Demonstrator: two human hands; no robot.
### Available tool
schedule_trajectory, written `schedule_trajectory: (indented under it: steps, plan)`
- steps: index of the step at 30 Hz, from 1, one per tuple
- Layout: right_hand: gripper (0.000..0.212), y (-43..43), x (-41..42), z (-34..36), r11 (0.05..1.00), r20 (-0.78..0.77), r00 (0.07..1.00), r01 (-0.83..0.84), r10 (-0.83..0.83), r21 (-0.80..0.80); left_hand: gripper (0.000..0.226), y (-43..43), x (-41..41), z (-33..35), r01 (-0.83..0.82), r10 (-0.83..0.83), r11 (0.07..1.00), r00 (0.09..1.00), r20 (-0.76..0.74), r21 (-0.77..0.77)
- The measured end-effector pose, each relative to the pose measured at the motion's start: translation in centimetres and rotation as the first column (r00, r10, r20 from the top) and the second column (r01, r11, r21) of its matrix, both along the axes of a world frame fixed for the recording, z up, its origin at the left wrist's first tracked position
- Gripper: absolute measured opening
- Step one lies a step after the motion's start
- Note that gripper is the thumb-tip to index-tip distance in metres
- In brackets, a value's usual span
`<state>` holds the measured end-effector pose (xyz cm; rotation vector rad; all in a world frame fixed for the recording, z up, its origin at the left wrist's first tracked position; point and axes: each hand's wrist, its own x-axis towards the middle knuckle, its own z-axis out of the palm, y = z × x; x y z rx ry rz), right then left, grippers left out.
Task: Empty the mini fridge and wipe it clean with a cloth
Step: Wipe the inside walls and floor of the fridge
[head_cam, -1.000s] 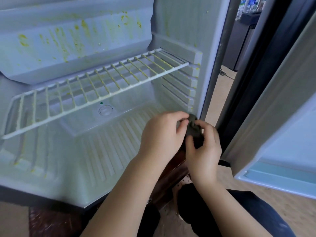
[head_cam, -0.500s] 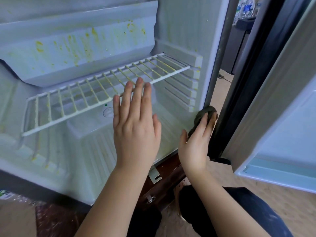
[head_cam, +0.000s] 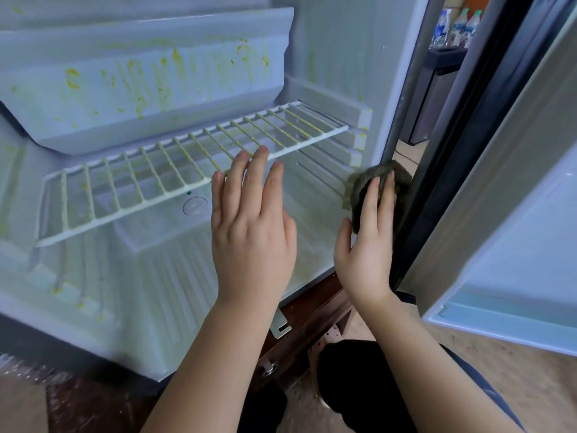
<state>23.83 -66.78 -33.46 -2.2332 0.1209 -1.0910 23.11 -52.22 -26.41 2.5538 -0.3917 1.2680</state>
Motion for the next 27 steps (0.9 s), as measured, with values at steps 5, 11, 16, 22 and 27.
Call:
schedule_trajectory:
  steps: [5,11,16,22,27]
  plan:
    - [0.056,0.0,0.2,0.2,0.989,0.028,0.995,0.101,-0.098,-0.104,0.048,0.3,0.0,0.3,0.006,-0.006,1.0,1.0,-0.007,0.012]
    - [0.055,1.2,-1.0,-2.8,0.991,-0.131,0.984,0.111,-0.12,-0.073,0.048,0.6,-0.1,0.4,0.041,-0.041,0.999,0.999,-0.017,0.009]
    - [0.061,0.3,-0.1,2.8,0.99,0.015,0.995,0.095,-0.094,-0.104,0.046,1.0,-0.1,0.4,0.071,-0.07,0.997,0.997,-0.025,0.023]
    - [0.066,0.9,1.1,8.4,0.984,0.091,0.986,0.15,-0.142,-0.096,0.046,1.4,-0.4,0.4,0.106,-0.106,0.994,0.994,-0.024,0.018]
    - [0.063,0.3,-0.3,5.8,0.982,-0.036,0.989,0.139,-0.145,-0.128,0.041,2.3,-1.0,1.3,0.213,-0.212,0.977,0.971,-0.108,0.001]
